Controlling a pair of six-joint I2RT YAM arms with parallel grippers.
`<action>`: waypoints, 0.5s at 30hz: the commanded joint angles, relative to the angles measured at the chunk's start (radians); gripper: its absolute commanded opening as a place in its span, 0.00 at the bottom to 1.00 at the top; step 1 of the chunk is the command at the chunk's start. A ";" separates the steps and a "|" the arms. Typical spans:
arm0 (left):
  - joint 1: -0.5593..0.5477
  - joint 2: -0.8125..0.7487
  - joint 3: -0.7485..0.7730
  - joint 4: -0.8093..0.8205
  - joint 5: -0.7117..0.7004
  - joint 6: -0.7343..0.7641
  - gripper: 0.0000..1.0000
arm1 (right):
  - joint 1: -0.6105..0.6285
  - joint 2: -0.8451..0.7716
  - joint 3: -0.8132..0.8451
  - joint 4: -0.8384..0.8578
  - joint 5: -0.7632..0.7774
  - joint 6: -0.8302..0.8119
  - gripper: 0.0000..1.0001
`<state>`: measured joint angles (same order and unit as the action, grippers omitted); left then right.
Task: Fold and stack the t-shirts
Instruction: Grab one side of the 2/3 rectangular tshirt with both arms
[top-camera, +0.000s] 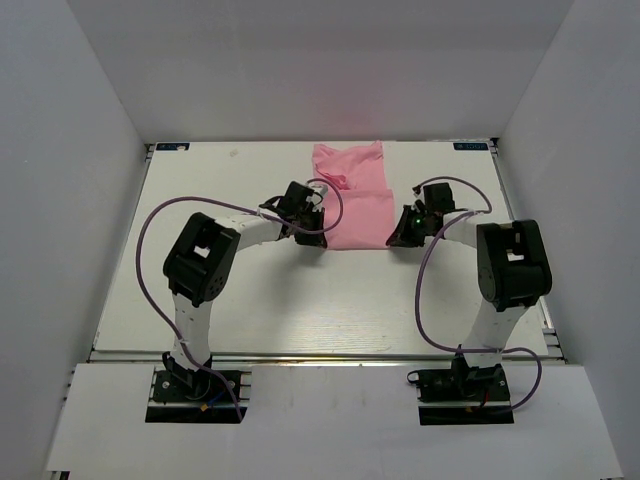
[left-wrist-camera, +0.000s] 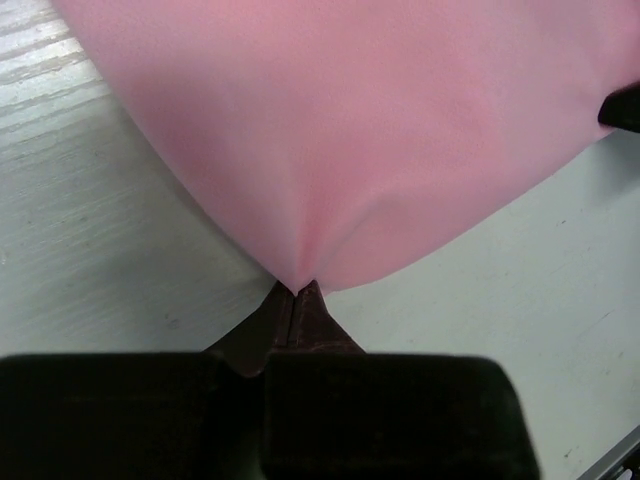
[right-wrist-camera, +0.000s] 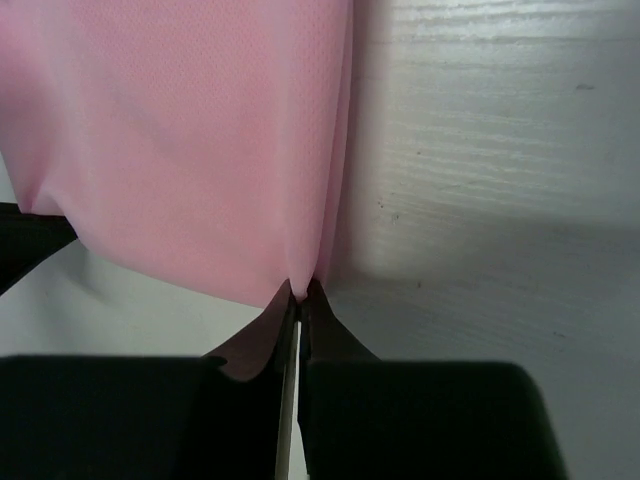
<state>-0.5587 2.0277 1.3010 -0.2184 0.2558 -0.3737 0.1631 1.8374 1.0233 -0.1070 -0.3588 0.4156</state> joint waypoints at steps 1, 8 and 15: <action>-0.004 -0.032 -0.026 -0.016 0.016 -0.001 0.00 | -0.002 -0.019 -0.017 0.010 -0.032 0.012 0.00; -0.024 -0.216 -0.098 -0.079 0.108 0.008 0.00 | 0.003 -0.190 -0.078 -0.161 -0.032 0.005 0.00; -0.072 -0.421 -0.222 -0.205 0.200 -0.019 0.00 | 0.001 -0.501 -0.144 -0.468 -0.012 -0.017 0.00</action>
<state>-0.6125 1.7191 1.1160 -0.3462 0.3771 -0.3832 0.1658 1.4353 0.8837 -0.4030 -0.3691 0.4164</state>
